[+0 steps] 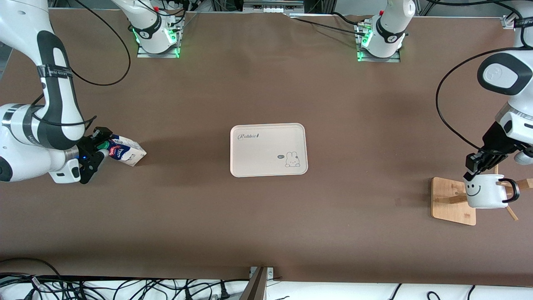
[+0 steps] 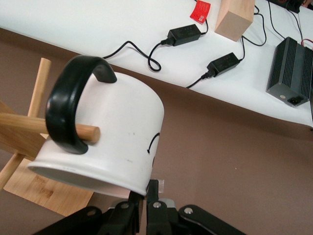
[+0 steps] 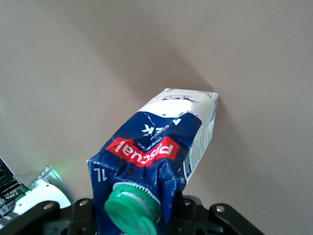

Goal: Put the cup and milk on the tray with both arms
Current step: 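Carry the carton over the tray while the left gripper lifts the mug, then lower the carton onto the tray and open the right gripper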

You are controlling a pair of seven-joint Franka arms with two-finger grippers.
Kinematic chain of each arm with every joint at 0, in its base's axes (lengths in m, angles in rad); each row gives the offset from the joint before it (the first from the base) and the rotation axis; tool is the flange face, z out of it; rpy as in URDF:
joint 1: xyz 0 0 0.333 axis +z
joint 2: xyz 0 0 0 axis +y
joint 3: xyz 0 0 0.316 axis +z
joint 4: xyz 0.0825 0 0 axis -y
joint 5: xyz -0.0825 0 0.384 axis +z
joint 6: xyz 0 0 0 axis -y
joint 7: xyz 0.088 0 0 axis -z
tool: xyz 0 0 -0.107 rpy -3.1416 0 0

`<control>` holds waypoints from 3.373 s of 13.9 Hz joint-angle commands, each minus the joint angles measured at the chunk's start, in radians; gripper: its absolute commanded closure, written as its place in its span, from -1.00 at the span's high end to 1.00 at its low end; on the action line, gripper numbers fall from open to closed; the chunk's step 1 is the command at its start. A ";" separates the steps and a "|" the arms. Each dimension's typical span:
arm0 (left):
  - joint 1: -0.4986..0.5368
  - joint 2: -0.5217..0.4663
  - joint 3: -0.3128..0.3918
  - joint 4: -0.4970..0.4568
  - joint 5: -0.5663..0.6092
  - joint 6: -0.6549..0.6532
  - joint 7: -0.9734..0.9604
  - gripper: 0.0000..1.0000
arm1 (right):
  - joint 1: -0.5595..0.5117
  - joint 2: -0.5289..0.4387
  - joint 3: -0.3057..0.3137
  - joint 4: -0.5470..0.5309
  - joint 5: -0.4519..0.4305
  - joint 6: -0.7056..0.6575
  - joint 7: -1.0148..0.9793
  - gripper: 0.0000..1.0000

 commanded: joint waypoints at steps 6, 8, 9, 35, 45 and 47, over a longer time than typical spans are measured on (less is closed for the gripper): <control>0.005 -0.096 -0.072 0.179 0.105 -0.499 0.008 -1.00 | 0.010 -0.141 0.075 -0.017 0.163 -0.044 0.283 -0.15; 0.003 -0.092 -0.098 0.260 0.105 -0.725 0.003 -1.00 | 0.011 -0.150 0.150 -0.015 0.165 -0.015 0.453 -0.15; 0.003 -0.091 -0.110 0.292 0.107 -0.847 -0.006 -1.00 | 0.011 -0.149 0.187 -0.017 0.165 0.023 0.521 -0.15; -0.173 0.167 -0.311 0.676 0.167 -1.571 -0.662 -1.00 | 0.421 0.026 0.293 -0.017 0.112 0.512 1.360 -0.16; -0.166 0.184 -0.308 0.676 0.125 -1.571 -0.698 -1.00 | 0.422 0.068 0.293 -0.014 0.114 0.527 1.327 1.00; -0.164 0.199 -0.305 0.676 0.108 -1.570 -0.725 -1.00 | 0.421 0.025 0.292 -0.011 0.112 0.515 1.328 1.00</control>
